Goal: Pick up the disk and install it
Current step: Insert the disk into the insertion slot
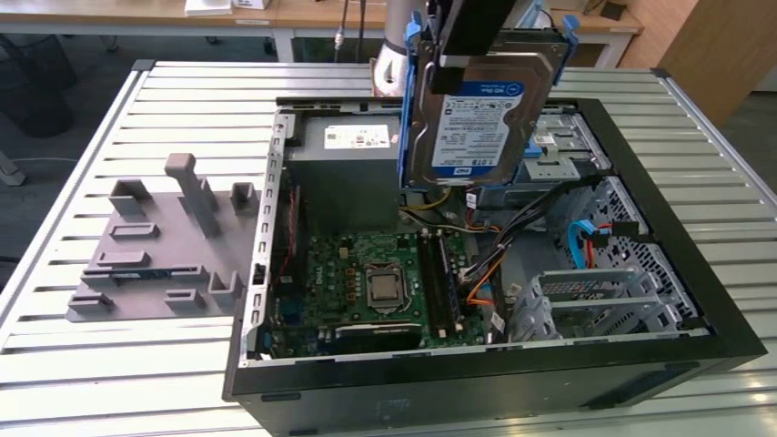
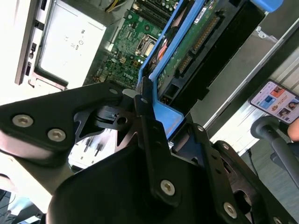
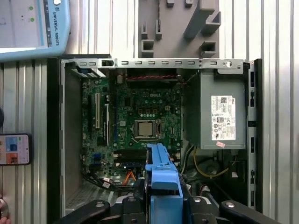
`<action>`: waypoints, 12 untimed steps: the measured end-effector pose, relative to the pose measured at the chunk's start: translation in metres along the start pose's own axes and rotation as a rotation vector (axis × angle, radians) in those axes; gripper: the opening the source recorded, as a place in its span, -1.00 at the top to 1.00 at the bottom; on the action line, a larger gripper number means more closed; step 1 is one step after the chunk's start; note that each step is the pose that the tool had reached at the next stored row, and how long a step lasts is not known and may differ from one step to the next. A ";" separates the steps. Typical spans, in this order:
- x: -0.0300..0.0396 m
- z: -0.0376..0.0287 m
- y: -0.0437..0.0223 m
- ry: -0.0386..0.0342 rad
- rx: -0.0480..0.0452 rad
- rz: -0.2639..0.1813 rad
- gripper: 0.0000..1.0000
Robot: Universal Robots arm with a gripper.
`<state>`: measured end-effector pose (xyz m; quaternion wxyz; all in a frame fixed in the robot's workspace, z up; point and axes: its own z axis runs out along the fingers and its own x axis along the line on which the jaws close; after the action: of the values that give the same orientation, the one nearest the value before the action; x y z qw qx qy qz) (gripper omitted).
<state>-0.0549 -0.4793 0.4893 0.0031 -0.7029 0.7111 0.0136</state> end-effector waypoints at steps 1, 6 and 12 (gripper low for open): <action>0.0007 0.0001 -0.0001 0.0001 0.0000 0.000 0.27; 0.0132 0.0022 -0.0003 -0.0003 0.0001 0.000 0.27; 0.0373 0.0052 -0.0007 -0.0002 0.0001 0.000 0.27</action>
<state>-0.0548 -0.5165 0.4832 0.0032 -0.7030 0.7111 0.0137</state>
